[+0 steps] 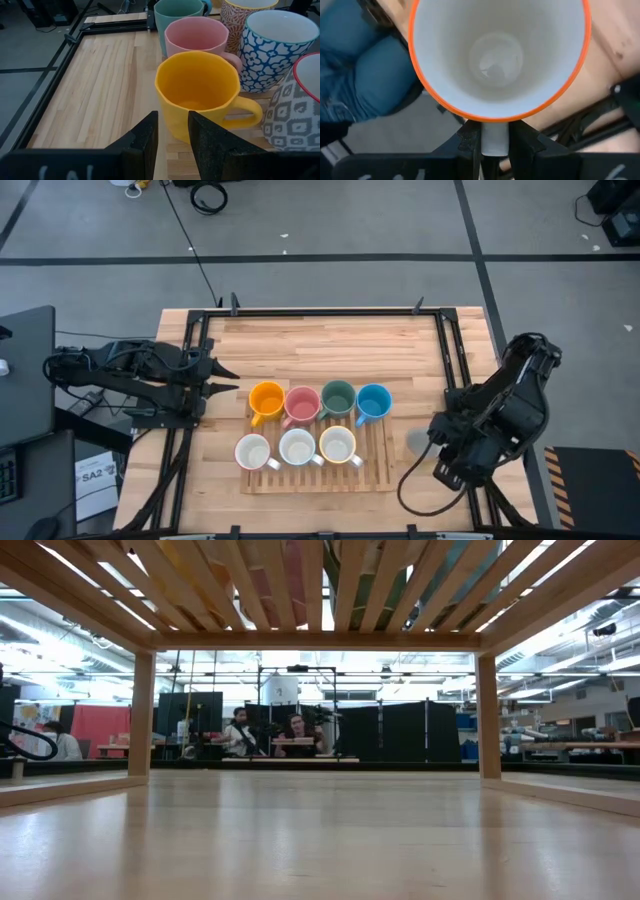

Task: Place coffee mugs
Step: Put the orange patterned mug on the shelf

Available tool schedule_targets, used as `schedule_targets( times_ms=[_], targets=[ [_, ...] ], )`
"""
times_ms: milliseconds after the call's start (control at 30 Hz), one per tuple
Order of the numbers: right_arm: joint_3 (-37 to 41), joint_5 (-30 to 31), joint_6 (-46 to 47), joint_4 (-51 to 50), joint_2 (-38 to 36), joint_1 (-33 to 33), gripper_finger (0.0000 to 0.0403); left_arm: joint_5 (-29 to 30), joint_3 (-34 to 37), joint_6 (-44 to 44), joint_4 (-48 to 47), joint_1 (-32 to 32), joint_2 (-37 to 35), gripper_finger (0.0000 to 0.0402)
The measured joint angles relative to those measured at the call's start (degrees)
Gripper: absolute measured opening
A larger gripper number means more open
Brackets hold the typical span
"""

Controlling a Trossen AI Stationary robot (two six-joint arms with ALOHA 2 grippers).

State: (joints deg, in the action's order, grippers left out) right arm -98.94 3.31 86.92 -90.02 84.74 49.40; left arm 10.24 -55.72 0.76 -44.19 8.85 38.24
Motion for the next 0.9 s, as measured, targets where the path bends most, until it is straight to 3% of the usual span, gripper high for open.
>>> schedule_targets(
  times_ms=[300,900],
  targets=[
    [0.0,11.7,-0.9,0.4,-0.5,-0.4,0.0078,0.0,0.0,0.0,-0.1,0.0,0.0,0.0114],
    [0.0,14.8,-6.5,8.8,5.5,-5.5,0.0079,0.0,0.0,0.1,-0.1,0.0,0.0,0.0114]
  ],
)
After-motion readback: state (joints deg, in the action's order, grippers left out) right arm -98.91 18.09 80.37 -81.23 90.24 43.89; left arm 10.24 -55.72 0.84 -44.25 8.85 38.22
